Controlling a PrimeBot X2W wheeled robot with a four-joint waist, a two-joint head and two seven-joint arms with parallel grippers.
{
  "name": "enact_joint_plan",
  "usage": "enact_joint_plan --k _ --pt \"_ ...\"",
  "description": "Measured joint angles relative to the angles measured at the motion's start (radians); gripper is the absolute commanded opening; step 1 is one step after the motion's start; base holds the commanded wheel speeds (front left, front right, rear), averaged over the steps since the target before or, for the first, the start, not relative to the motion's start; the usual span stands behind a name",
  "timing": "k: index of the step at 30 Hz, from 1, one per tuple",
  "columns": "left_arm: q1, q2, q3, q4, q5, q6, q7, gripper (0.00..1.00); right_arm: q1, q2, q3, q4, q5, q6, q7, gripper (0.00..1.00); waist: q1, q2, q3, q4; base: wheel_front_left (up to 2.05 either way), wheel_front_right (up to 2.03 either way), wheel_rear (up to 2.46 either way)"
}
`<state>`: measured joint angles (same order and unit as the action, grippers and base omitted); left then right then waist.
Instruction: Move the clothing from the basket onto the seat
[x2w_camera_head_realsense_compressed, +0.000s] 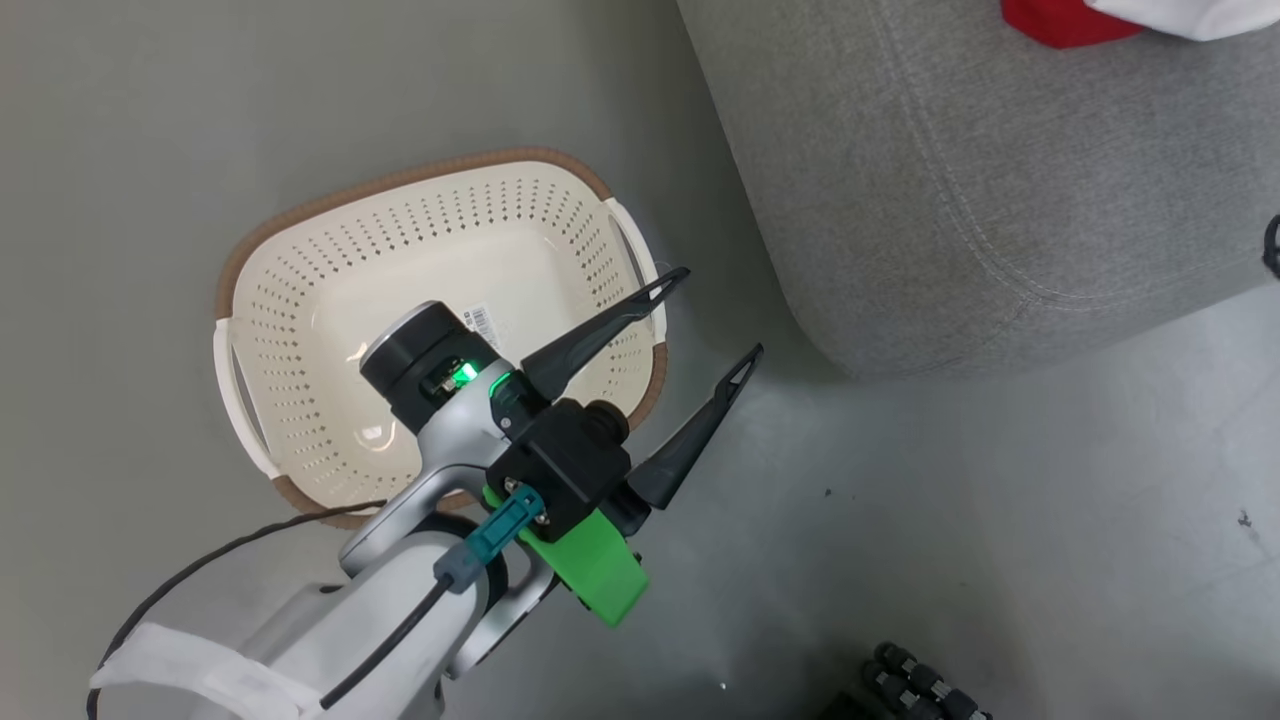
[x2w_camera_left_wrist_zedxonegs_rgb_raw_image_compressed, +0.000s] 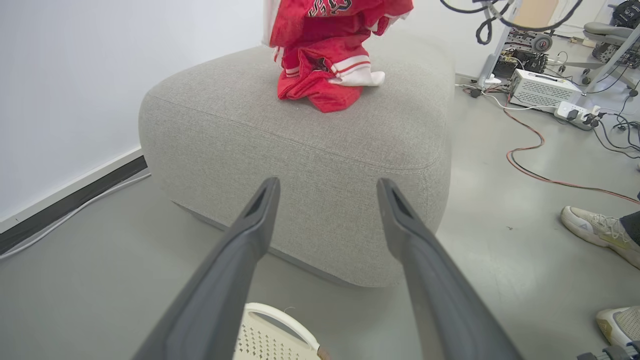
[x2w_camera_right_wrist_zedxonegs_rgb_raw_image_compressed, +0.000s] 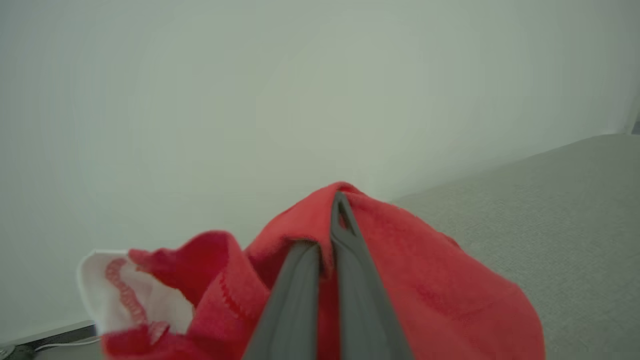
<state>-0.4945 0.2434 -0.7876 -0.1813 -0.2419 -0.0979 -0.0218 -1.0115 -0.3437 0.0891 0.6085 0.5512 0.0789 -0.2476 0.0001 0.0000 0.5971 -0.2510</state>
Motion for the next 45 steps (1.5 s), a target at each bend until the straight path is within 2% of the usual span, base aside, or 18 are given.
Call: enact_joint_plan --k 8,15,16,18,30,45 --pt "-0.015 0.011 0.007 0.005 0.008 -0.001 -0.003 1.00 0.040 0.033 -0.014 0.101 0.013 0.000 -0.003 0.00 0.0000 0.0000 0.031 0.006 0.00 0.00 0.00" --pt "-0.025 0.017 0.011 0.012 0.009 -0.003 -0.009 1.00 0.035 0.031 -0.033 0.137 0.014 0.006 -0.004 0.00 0.0000 0.0000 0.032 0.010 0.00 0.00 0.00" --pt "-0.025 0.017 0.011 0.012 0.009 -0.003 -0.014 1.00 0.035 0.029 -0.035 0.143 0.013 0.009 -0.005 0.36 0.0000 0.0000 0.031 0.010 0.00 0.00 0.00" --pt "-0.026 0.017 0.011 0.017 0.009 -0.004 -0.016 1.00 0.034 0.028 -0.037 0.152 0.013 0.009 -0.007 1.00 0.0000 0.0000 0.028 0.012 0.00 0.00 0.00" --pt "-0.027 0.010 0.011 0.071 -0.002 -0.005 -0.069 1.00 0.042 0.025 0.009 0.192 -0.047 0.023 -0.007 1.00 -0.0001 0.0000 -0.035 0.014 0.00 0.00 0.00" --pt "0.010 -0.011 0.027 0.134 -0.045 0.003 -0.128 1.00 0.163 0.030 0.056 0.220 -0.079 0.035 -0.007 1.00 -0.0002 0.0000 -0.156 0.013 0.00 0.00 0.00"
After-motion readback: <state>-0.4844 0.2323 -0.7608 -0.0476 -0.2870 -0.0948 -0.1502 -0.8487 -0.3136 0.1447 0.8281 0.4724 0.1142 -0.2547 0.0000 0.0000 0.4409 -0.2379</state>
